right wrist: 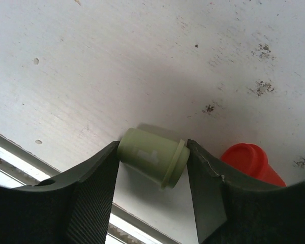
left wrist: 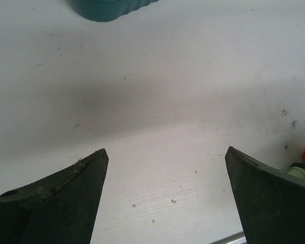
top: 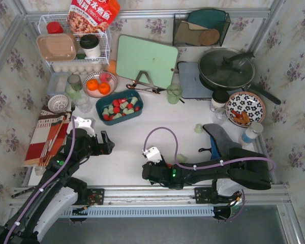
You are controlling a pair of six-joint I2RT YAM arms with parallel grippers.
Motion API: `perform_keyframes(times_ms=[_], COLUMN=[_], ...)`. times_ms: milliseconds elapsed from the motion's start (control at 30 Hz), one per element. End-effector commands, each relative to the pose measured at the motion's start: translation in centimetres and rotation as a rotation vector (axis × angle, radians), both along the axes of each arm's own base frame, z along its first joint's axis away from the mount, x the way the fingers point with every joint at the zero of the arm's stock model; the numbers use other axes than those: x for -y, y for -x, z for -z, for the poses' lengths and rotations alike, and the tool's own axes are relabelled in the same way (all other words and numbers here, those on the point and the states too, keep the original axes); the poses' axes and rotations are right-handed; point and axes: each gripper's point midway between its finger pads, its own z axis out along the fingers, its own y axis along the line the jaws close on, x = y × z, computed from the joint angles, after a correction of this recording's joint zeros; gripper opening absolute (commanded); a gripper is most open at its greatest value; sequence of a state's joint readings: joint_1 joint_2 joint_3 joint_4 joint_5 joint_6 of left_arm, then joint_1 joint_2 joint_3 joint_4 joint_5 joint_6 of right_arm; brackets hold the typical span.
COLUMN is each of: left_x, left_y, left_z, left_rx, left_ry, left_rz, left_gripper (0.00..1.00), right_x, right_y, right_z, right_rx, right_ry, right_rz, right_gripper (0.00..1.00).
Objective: Mix the coffee capsules in the storage basket
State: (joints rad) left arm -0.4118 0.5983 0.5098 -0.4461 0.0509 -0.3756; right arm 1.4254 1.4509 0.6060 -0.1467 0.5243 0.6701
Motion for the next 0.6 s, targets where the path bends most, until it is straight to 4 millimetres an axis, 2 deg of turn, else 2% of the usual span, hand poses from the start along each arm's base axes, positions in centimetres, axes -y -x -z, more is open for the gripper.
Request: perform_keyframes(times_ms=[0,133,300,567], left_x=[-0.1,-0.2,-0.2,-0.2], left_y=[-0.3,-0.3,-0.3,-0.3], left_z=[-0.1,-0.1,-0.1,-0.2], left_rx=[0.009,0.009,0.011,0.015], left_ry=[-0.003,-0.005,-0.006,-0.006], left_rz=[-0.009,-0.012,-0.012,-0.015], left_gripper=[1.00,1.00,1.00,1.00], right_x=[-0.6,-1.1,-2.2,-4.1], right_y=[-0.2,-0.6,-1.2,-4.5], right_z=[-0.6,-1.4,-2.5,-5.2], right_rx=[0.009,0.034,0.076,0.161], right_ry=[-0.028,-0.046,-0.055,-0.074], right_rz=[0.006,0.000,-0.012,-0.019], right_gripper=[0.55,0.49,0.47,0.43])
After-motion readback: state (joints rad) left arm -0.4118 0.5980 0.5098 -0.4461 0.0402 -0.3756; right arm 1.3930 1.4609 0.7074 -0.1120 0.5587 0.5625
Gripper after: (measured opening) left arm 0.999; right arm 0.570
